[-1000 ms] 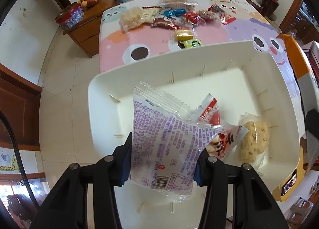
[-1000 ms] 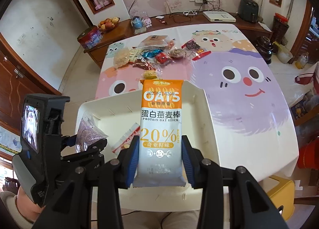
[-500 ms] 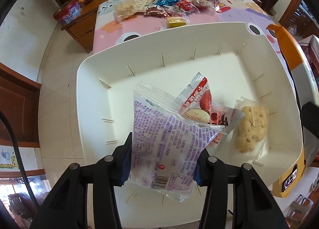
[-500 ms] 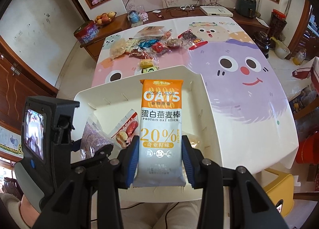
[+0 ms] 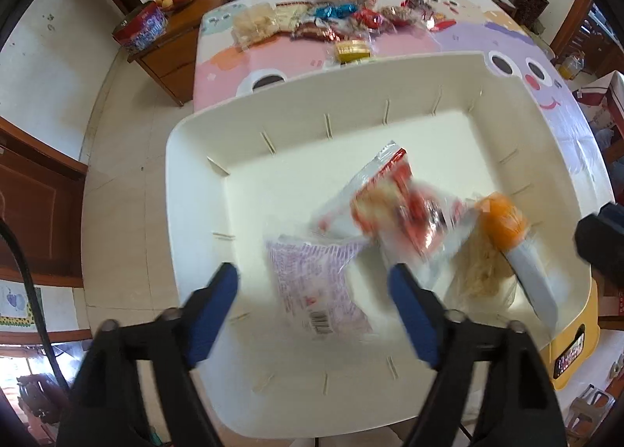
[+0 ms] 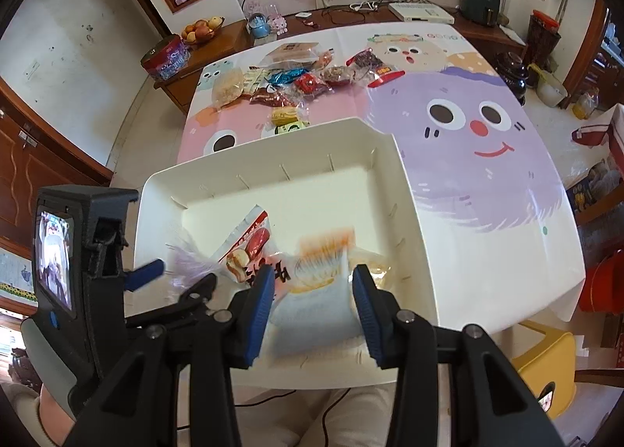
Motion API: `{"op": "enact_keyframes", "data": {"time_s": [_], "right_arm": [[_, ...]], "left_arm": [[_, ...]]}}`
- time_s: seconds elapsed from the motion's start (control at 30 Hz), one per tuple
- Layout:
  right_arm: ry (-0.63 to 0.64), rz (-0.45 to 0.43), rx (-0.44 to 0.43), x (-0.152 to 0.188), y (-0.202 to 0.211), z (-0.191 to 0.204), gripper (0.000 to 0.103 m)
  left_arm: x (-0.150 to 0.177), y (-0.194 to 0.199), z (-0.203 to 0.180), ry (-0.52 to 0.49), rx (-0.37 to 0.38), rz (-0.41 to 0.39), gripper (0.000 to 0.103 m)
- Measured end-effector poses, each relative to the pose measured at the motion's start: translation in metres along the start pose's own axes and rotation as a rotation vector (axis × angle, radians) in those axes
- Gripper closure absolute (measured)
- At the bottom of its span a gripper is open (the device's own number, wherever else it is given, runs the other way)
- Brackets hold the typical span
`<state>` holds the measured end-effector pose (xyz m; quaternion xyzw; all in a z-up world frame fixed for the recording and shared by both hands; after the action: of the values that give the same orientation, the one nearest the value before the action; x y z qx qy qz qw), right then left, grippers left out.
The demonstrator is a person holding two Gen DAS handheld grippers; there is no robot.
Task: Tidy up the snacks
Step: 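Carry both snacks over the white tray and open both grippers, then move both grippers back over the snack pile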
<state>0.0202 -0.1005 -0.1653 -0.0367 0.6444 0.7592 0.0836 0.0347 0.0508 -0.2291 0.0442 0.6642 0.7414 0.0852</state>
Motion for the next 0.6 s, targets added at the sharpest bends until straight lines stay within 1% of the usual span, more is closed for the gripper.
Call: {"op": "enact_keyframes", "data": {"time_s": [0.13,0.33,0.6], "right_arm": [[-0.002,0.015,0.0,0.0,0.001,0.002,0.058],[0.02,-0.009,0.019,-0.002,0.013,0.011,0.057],[0.059,-0.032,0.068,-0.008,0.029,0.027,0.057]], "left_arm": [[-0.002,0.007,0.004,0.01,-0.004,-0.018,0.02],[-0.004,0.012,0.015,0.054,0.025,-0.028,0.019],[-0.011,0.029,0.028,0.097,0.077,-0.099,0.019]]}}
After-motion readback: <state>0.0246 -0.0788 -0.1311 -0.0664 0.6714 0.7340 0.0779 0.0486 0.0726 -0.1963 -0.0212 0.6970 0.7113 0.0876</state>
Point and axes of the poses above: each gripper's, at about its wrist camera, not at the fingertips, and y roughly against the way its jaws point, z to its left, x to its underside, the point moved 6 cm from there along -y, roughly the way its jaws point, and after that the axes turned 12 degrees about z, right-handed, at the moved point
